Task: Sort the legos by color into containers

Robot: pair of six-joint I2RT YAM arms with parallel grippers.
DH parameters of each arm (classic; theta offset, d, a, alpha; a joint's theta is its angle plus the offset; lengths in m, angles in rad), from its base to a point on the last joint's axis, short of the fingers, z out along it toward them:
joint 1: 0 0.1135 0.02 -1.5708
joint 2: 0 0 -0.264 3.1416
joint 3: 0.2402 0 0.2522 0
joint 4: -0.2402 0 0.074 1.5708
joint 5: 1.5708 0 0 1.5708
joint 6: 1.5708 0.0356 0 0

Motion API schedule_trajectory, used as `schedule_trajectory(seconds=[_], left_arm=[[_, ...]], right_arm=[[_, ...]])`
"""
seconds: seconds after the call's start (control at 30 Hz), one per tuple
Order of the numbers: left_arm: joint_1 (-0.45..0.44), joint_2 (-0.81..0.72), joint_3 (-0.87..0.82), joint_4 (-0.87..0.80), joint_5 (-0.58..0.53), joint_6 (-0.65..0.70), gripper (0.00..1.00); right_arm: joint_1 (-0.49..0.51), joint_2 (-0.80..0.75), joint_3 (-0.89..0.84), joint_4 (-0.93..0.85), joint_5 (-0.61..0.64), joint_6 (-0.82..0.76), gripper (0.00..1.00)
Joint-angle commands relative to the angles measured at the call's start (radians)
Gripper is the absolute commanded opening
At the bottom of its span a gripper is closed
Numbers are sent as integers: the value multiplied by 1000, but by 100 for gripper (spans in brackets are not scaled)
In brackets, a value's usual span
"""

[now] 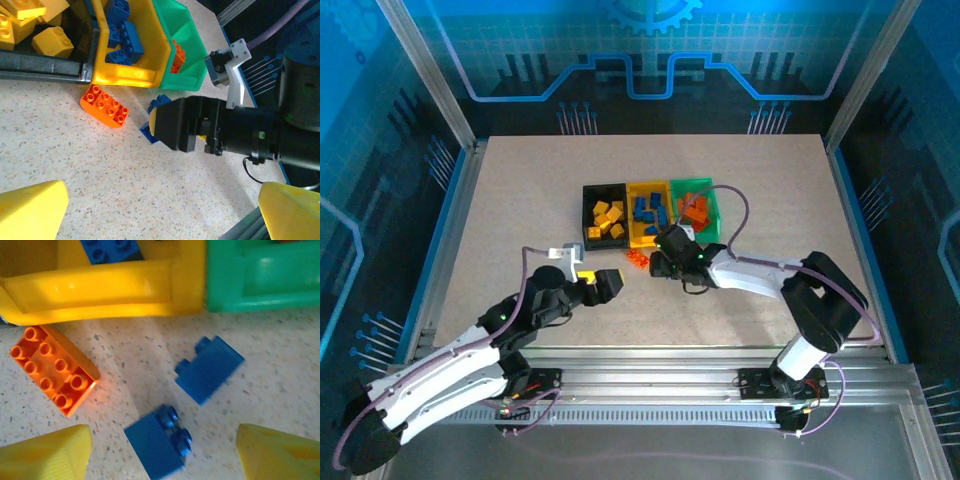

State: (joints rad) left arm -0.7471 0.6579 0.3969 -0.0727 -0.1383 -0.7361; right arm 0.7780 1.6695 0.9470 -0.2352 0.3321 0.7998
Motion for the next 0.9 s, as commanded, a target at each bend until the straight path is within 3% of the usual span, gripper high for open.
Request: schedule_trajectory(seconds=[0.0, 0.23, 0.5, 0.73, 0.87], left_arm=[[-3, -34, -18, -69, -33, -24, 99], [-4, -45, -44, -57, -43, -35, 99], [-3, -37, -46, -50, -47, -41, 99], [-4, -35, -48, -49, -52, -40, 99], [-3, -21, -57, -43, -65, -55, 99]], right_arm=[[-6, 47, 38, 2, 17, -1, 69], [-5, 99, 49, -12, 6, 0, 52], [14, 58, 23, 10, -5, -28, 32], [55, -136, -37, -10, -11, -59, 28], [34, -273, -30, -82, 48, -87, 28]])
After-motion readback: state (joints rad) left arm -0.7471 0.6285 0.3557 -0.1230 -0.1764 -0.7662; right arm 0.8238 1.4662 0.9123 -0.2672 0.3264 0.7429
